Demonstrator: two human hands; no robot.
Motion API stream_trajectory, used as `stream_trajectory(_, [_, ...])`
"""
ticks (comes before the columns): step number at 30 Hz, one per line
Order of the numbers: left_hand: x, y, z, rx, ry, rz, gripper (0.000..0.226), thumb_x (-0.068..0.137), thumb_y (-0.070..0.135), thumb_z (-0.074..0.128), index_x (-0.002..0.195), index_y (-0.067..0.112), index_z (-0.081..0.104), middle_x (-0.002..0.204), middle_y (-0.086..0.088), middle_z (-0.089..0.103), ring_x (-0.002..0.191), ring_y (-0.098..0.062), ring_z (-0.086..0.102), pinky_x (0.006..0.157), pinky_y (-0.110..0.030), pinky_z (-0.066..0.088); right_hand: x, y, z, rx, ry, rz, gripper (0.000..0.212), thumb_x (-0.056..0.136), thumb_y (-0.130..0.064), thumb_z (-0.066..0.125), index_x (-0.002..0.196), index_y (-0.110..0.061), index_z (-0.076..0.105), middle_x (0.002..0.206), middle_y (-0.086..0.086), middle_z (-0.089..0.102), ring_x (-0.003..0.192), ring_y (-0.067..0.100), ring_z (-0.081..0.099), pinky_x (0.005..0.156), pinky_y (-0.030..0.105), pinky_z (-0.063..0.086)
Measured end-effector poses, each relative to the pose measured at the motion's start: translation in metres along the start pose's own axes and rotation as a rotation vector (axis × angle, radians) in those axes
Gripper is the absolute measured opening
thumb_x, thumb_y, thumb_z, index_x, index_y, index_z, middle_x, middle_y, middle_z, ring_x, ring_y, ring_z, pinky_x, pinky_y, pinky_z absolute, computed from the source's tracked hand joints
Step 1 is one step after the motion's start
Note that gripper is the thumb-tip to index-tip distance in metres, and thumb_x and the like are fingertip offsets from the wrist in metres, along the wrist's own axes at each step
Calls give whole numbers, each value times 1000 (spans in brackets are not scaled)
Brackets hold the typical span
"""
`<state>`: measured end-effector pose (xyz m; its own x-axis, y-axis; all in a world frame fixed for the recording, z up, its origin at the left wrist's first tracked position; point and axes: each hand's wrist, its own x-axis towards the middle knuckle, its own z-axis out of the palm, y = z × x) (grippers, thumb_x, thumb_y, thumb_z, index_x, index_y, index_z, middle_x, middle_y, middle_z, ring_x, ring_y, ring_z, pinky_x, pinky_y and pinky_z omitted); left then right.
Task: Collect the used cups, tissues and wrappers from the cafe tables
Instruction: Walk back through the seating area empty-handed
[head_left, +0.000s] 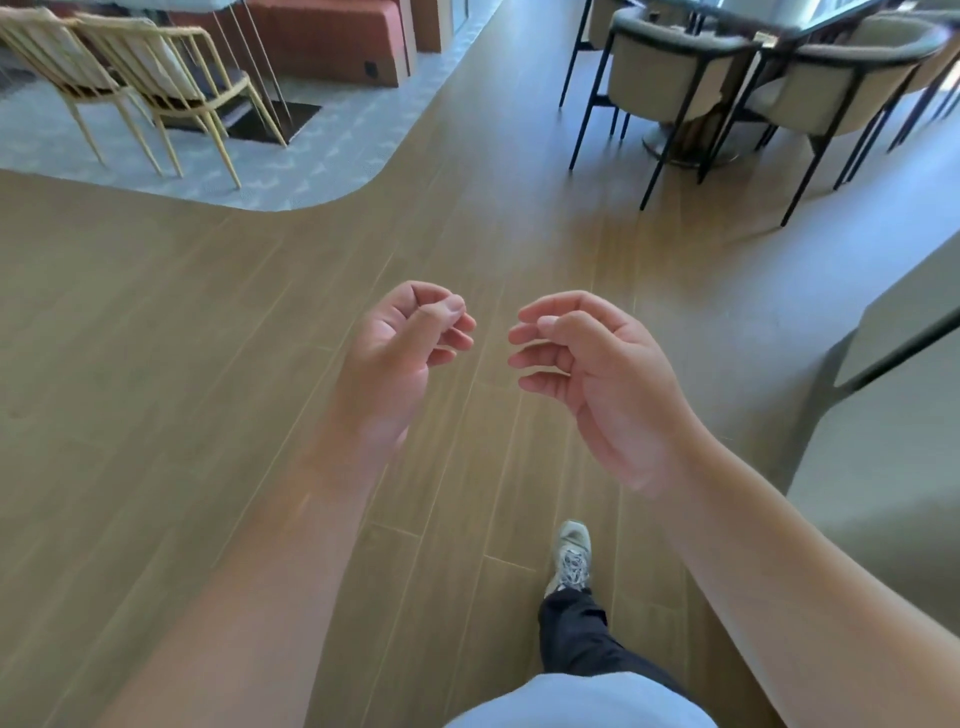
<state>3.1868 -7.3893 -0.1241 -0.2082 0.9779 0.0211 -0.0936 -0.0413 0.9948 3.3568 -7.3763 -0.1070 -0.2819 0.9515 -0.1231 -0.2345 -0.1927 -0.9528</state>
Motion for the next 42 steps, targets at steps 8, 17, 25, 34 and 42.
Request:
stream_trajectory(8, [149, -12, 90, 17, -10, -60, 8, 86, 26, 59, 84, 19, 62, 77, 5, 71, 71, -10, 64, 71, -24, 46, 139, -40, -98, 59, 41, 26, 14, 77, -19, 57, 84, -18, 69, 84, 3, 70, 76, 17, 64, 73, 34, 49])
stream_trajectory(17, [280, 1, 185, -5, -64, -28, 7, 86, 24, 58, 85, 18, 61, 77, 3, 70, 72, -13, 64, 72, -27, 46, 254, -96, -185, 77, 62, -14, 14, 79, -18, 56, 84, -18, 70, 84, 3, 71, 77, 17, 64, 71, 32, 50])
stream_trajectory(25, [371, -14, 212, -62, -99, -42, 7, 87, 23, 58, 85, 18, 62, 79, 2, 70, 72, -14, 64, 71, -26, 47, 341, -107, -221, 79, 105, -7, 15, 79, -18, 56, 84, -19, 70, 85, 4, 71, 76, 17, 65, 70, 32, 50])
stream_trajectory(34, [538, -39, 204, -129, -111, -73, 7, 87, 23, 57, 84, 18, 61, 78, 2, 71, 71, -13, 64, 70, -25, 47, 498, -116, -228, 4, 154, 2, 16, 78, -19, 57, 80, -22, 72, 84, 3, 72, 76, 17, 65, 71, 33, 50])
stream_trajectory(42, [718, -27, 182, -141, -149, -75, 8, 86, 24, 57, 83, 18, 61, 78, 2, 70, 71, -13, 63, 71, -26, 46, 668, -154, -207, -50, 187, -16, 16, 79, -20, 56, 84, -22, 71, 85, 2, 73, 79, 17, 66, 71, 31, 51])
